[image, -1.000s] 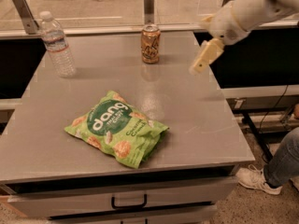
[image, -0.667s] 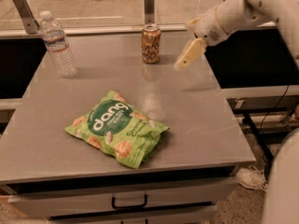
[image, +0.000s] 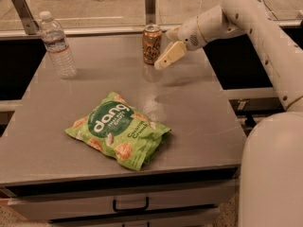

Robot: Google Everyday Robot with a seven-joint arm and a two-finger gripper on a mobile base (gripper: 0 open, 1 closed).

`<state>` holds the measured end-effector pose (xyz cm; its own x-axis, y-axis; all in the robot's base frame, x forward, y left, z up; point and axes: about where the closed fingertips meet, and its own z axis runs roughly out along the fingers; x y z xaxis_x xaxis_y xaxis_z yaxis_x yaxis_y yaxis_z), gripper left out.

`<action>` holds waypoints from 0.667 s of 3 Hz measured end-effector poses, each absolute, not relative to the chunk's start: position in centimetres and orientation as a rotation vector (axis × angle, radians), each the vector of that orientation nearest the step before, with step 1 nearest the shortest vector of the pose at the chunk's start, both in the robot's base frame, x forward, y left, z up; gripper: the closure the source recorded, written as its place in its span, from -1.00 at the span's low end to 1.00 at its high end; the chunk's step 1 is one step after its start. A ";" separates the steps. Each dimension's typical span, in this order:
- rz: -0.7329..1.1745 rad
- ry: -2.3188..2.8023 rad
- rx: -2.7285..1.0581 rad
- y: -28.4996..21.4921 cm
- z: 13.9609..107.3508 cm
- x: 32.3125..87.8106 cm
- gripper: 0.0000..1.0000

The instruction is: Knock orange can over

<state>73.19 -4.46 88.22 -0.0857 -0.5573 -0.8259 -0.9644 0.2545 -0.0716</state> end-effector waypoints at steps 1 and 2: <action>0.779 1.707 -1.391 -2.1 88.0 73.3 -1.00; 0.878 1.619 -1.426 -0.4 89.3 71.8 -1.00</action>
Offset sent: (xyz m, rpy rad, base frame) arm -0.0352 0.0504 0.0338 0.2208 0.0392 0.2477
